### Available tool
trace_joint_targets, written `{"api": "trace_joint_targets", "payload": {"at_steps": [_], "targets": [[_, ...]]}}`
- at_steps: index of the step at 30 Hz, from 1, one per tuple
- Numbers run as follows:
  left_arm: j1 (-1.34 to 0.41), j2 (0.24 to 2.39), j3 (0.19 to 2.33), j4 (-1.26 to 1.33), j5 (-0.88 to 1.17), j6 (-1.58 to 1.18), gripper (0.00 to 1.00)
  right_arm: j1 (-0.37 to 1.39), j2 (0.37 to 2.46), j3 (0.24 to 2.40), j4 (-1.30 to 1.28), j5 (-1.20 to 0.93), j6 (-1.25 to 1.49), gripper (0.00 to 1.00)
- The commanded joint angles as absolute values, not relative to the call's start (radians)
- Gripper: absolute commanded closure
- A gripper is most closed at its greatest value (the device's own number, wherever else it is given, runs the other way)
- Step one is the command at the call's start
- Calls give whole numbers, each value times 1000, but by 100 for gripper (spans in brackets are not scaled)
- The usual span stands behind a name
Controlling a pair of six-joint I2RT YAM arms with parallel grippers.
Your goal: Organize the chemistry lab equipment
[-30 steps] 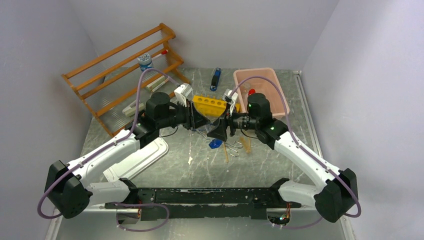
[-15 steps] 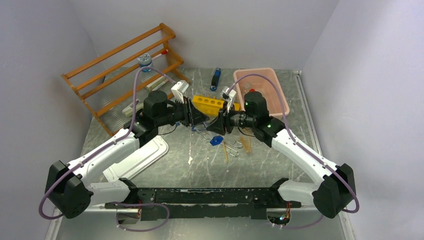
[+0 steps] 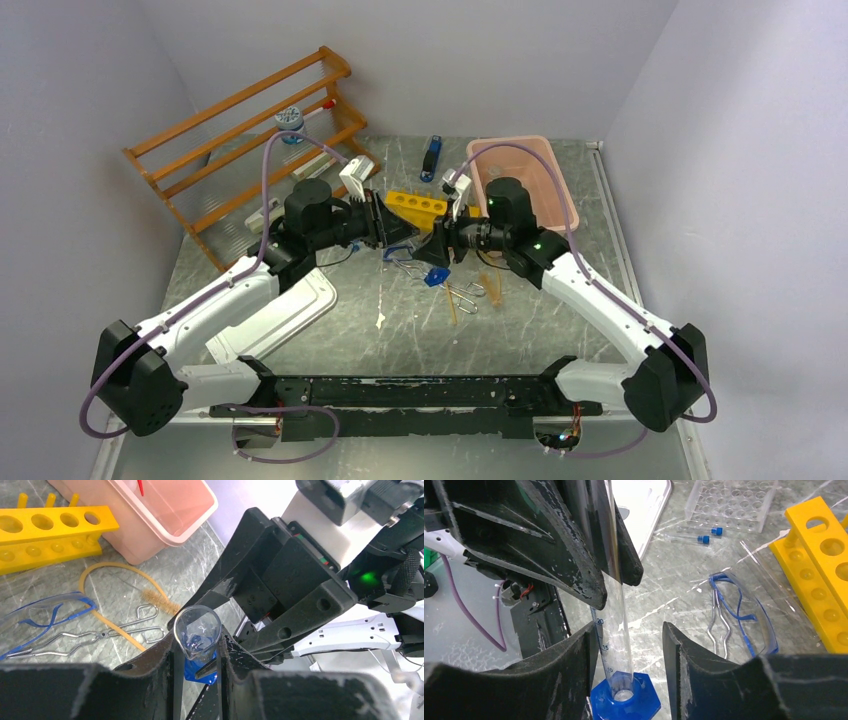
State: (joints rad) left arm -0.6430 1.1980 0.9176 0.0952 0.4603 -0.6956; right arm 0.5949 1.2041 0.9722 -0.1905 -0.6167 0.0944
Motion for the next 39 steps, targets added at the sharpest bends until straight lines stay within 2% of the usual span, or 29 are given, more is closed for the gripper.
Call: {"api": "trace_joint_targets", "payload": {"at_steps": [1, 2, 3, 7, 12, 14, 15, 16, 21, 30, 39], "targets": [[-638, 1204, 943, 178, 504, -735, 90, 591, 1226, 1006, -232, -607, 57, 47], [-638, 1205, 945, 176, 500, -731, 90, 591, 1228, 1008, -232, -604, 56, 47], [-637, 1206, 947, 170, 495, -726, 90, 591, 1230, 1010, -230, -594, 60, 52], [-628, 1210, 953, 153, 487, -718, 86, 591, 1225, 1013, -216, -549, 70, 74], [-608, 1206, 991, 80, 423, -669, 42, 590, 1198, 1019, -190, -366, 80, 86], [-592, 1200, 1032, -5, 342, -636, 18, 589, 1178, 1011, -152, -246, 71, 88], [-581, 1195, 1051, -45, 305, -622, 10, 588, 1170, 1005, -126, -179, 66, 88], [-568, 1187, 1066, -76, 276, -611, 7, 585, 1163, 1001, -103, -121, 52, 87], [-506, 1144, 1087, -131, 197, -532, 3, 558, 1202, 1051, -35, 225, -30, 86], [-492, 1133, 1045, -115, 146, -471, 4, 418, 1257, 1029, 66, 620, -114, 85], [-492, 1154, 987, -45, 215, -487, 7, 300, 1312, 912, 134, 554, -167, 84]]}}
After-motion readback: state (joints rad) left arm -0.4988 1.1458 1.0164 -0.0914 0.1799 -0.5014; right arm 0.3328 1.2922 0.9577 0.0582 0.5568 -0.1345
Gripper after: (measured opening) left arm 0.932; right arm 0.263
